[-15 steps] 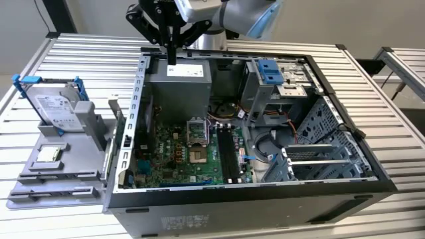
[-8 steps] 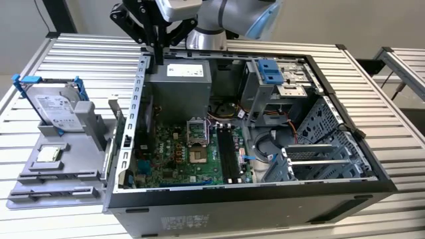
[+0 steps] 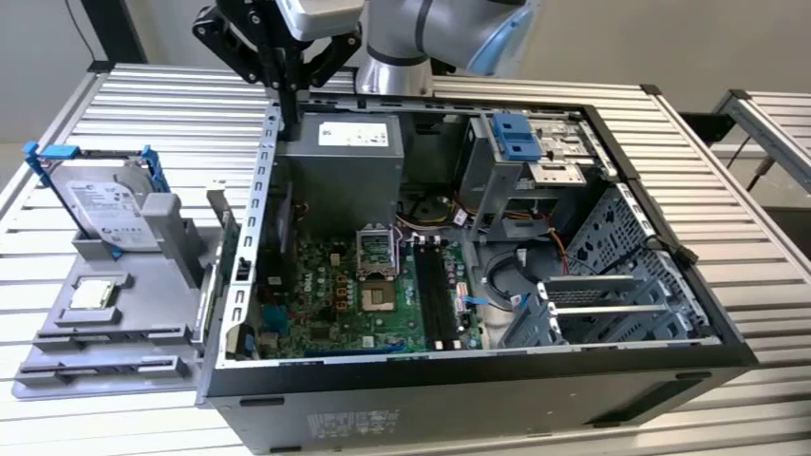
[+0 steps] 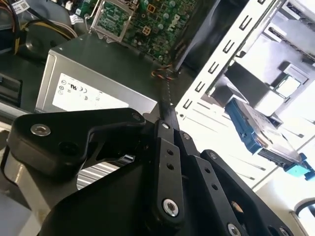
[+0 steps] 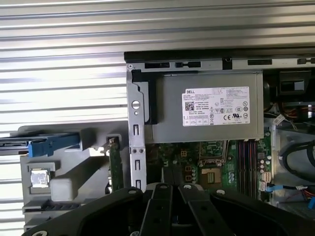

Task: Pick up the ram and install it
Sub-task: 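Reach for the ram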

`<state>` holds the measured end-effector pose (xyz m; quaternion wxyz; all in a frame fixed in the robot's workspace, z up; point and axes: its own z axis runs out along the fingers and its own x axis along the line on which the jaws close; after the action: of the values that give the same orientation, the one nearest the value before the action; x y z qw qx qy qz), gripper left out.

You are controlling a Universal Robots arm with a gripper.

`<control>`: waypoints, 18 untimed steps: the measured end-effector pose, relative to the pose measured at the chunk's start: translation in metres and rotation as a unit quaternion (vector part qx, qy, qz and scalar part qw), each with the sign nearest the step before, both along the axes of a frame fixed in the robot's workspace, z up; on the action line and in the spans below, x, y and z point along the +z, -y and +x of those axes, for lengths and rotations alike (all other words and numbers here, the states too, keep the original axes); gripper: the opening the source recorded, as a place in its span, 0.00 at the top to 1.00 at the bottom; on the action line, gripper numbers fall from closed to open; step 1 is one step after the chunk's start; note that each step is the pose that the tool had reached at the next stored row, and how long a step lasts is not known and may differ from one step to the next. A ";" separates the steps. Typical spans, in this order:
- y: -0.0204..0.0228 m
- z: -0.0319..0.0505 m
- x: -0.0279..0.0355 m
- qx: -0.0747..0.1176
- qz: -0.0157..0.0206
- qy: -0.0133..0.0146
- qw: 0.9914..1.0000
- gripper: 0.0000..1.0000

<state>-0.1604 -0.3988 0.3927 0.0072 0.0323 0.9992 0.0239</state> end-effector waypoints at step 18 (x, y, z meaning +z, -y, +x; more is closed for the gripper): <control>0.0000 -0.0426 0.0000 0.005 0.000 0.000 1.000 1.00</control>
<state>-0.2030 -0.3987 0.3926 0.0071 0.0274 0.9993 0.0240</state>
